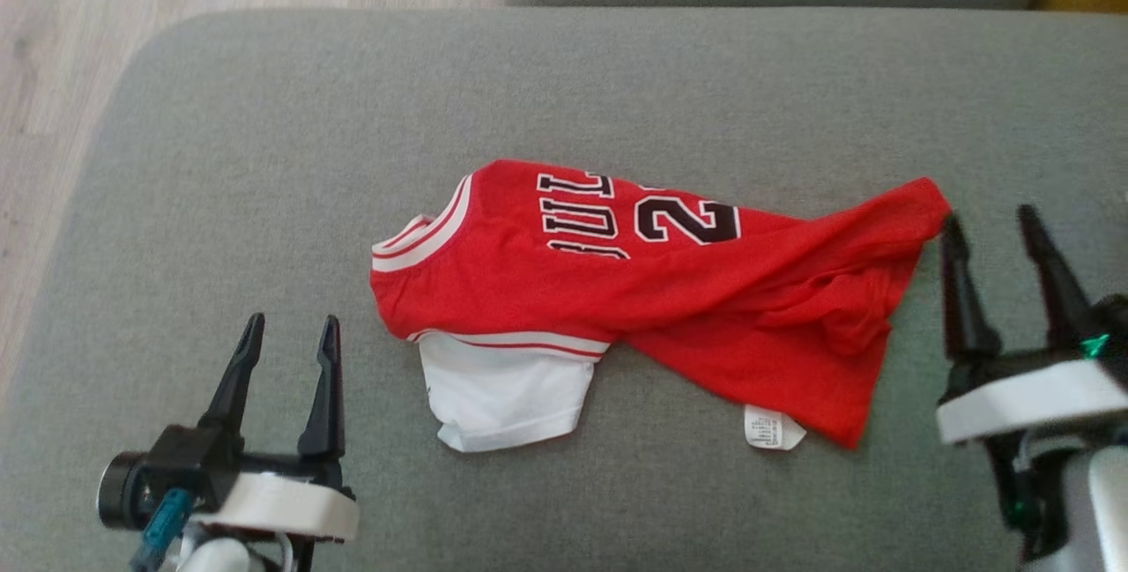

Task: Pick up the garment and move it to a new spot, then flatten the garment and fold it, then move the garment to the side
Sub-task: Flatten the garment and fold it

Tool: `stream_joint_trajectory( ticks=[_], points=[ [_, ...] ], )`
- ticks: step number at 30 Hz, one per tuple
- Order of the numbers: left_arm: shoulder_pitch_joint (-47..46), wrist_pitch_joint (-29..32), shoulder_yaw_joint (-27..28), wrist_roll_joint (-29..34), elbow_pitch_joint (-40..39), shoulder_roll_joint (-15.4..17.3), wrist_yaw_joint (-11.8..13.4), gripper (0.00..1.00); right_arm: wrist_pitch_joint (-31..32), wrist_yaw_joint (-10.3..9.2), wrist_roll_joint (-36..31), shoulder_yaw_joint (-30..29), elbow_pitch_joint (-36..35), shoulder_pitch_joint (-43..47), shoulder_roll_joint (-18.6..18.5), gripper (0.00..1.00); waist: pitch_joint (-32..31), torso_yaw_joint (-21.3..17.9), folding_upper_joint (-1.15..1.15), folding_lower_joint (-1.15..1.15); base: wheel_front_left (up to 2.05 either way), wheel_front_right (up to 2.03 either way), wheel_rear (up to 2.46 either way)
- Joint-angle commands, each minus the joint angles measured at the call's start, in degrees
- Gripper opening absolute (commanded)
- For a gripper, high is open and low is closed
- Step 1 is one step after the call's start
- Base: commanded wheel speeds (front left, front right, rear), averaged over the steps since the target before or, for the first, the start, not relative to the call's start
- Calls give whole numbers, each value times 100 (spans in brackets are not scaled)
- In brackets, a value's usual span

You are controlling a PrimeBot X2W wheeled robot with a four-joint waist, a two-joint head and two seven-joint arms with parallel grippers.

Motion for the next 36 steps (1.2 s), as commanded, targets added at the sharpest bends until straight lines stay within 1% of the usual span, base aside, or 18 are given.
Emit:
stream_joint_trajectory(
  ticks=[1,5,9,14,19,22,25,31,36],
  points=[
    [-127,32,243,-17,-218,192,66,100,13,-4,-79,192,-433,72,22,100,-99,-71,0,1,0,0,0],
    [-29,143,222,11,-359,243,165,100,190,-4,-195,315,-1099,540,248,100,-212,-113,0,1,0,0,0],
    [78,238,202,32,-506,286,259,100,333,-4,-224,375,-1501,903,406,100,-272,-144,0,1,0,0,0],
    [167,311,176,43,-626,309,341,100,406,-4,-208,359,-1718,1056,503,100,-296,-176,0,1,0,0,0],
    [163,355,144,51,-668,337,349,100,461,-4,-204,351,-1775,1075,541,100,-286,-180,0,1,0,0,0],
    [102,483,30,36,-633,340,253,100,502,-4,-177,348,-1775,1072,560,100,-264,-179,0,1,0,0,0],
    [25,826,-225,-41,-527,267,81,100,538,-4,-118,357,-1749,1056,575,100,-214,-192,0,1,0,0,0],
    [-157,1592,-708,-380,-46,-59,-288,100,595,-4,-85,361,-1662,977,596,100,-53,-254,0,1,0,0,0],
    [-291,1943,-881,-651,462,-301,-491,100,603,-4,-19,353,-1522,916,610,100,48,-321,0,1,0,0,0]
  ],
)
